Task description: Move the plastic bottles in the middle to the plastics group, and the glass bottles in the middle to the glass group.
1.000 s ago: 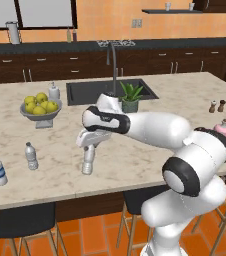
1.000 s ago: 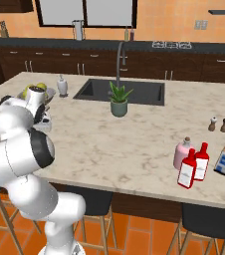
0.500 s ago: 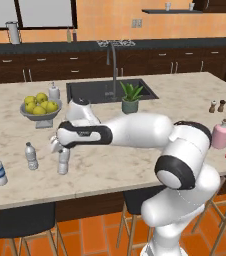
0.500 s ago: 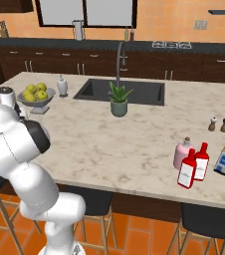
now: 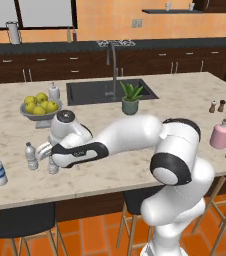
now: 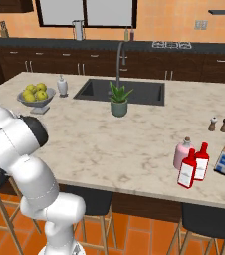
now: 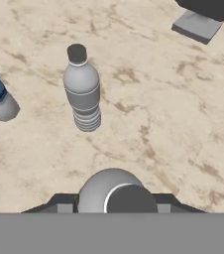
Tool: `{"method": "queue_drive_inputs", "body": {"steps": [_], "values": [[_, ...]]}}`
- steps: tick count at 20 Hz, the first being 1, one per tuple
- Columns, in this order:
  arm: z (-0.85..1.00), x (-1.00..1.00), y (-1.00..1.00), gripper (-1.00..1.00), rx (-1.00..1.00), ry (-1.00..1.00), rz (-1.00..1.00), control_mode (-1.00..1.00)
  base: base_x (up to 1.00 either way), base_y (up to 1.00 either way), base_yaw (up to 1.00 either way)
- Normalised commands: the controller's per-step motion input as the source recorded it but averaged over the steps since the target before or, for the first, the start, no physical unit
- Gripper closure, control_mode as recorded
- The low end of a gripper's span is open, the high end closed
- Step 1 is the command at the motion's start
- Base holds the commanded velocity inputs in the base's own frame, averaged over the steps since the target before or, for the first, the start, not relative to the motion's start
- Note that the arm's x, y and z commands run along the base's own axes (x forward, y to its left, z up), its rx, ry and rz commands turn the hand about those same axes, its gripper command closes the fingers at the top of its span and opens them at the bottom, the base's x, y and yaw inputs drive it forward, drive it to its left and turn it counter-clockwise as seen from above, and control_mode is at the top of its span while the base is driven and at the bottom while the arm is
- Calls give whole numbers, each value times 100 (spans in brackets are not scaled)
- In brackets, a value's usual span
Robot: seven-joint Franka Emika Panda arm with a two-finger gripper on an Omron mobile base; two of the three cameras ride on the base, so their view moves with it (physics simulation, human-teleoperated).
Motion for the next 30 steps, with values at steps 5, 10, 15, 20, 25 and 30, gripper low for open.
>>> {"method": "queue_drive_inputs", "body": {"steps": [5,10,15,20,25,30], "values": [[-19,7,19,100,-2,0,0,-100,0,0,0],[-28,0,11,100,0,0,0,-100,0,0,0],[-33,2,15,100,-2,0,0,-100,0,0,0],[-31,1,15,100,-2,0,0,-100,0,0,0],[-35,0,0,100,-2,0,0,-100,0,0,0],[-26,-7,-23,-100,0,-1,0,-100,0,0,0]]}}
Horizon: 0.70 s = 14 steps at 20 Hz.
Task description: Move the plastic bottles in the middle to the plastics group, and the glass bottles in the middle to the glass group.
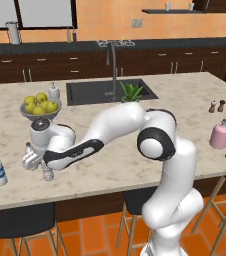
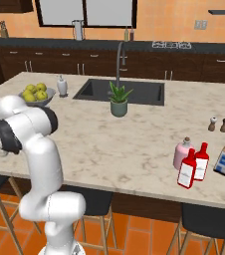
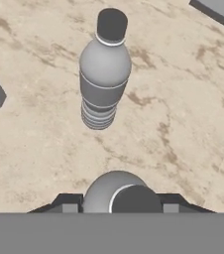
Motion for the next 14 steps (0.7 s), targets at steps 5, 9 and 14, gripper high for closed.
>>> {"method": "queue_drive_inputs", "body": {"steps": [5,9,14], "values": [[5,-16,-27,-100,1,-15,0,-100,0,0,0],[45,-11,-28,-100,14,-13,0,-100,0,0,0],[62,-19,-58,-100,18,-6,0,-100,0,0,0]]}}
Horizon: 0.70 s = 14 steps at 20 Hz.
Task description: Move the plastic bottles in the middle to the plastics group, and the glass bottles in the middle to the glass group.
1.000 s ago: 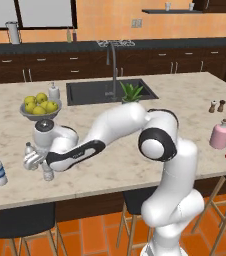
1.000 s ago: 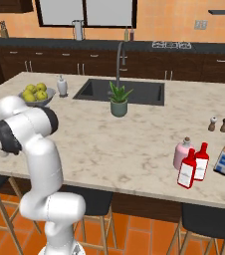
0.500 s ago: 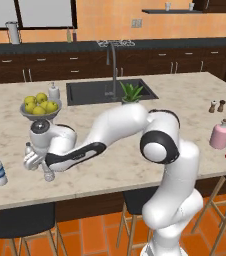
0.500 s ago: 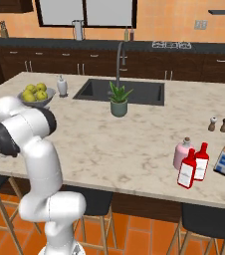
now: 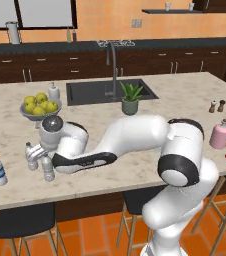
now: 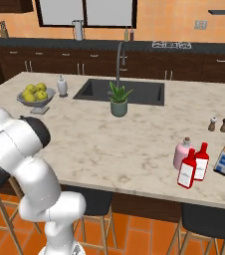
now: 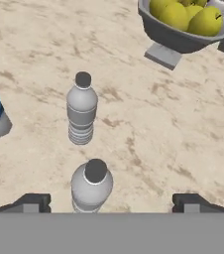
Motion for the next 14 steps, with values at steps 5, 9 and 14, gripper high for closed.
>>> {"method": "queue_drive_inputs", "body": {"steps": [5,9,14], "values": [[38,-30,-94,-100,18,-2,0,-100,0,0,0],[22,-13,-100,-100,11,5,0,-100,0,0,0],[19,0,-99,-100,1,27,-2,-100,0,0,0]]}}
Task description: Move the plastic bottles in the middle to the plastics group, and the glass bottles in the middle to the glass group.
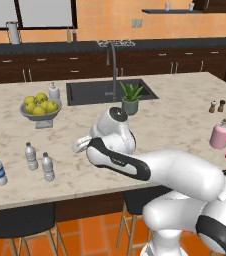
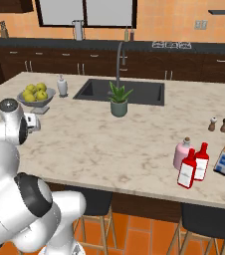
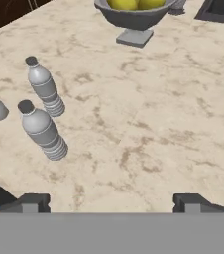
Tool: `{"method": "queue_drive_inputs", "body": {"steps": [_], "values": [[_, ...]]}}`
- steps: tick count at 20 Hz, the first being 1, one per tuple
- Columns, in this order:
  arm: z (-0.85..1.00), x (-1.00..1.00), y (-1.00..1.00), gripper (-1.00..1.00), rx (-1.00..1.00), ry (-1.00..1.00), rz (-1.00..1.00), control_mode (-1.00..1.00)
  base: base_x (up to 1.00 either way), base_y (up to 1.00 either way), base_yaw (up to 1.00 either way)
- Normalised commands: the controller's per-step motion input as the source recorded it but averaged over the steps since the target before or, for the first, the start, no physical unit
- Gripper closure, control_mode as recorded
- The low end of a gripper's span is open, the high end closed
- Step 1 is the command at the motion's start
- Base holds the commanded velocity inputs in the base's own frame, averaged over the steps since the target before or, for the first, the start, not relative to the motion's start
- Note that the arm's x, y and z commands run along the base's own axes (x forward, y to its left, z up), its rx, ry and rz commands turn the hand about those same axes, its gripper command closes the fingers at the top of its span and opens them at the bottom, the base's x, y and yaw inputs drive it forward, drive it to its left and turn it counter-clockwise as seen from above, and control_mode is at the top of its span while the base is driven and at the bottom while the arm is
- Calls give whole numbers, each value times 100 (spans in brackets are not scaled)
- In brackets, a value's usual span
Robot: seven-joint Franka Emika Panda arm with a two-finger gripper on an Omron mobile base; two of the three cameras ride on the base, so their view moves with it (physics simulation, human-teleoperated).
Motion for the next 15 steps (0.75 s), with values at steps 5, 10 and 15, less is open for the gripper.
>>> {"method": "queue_drive_inputs", "body": {"steps": [5,10,15], "values": [[36,-8,-83,-100,-1,41,-7,-100,0,0,0],[38,-61,-64,-100,-6,30,-7,-100,0,0,0],[23,-84,-58,-100,0,25,-9,-100,0,0,0]]}}
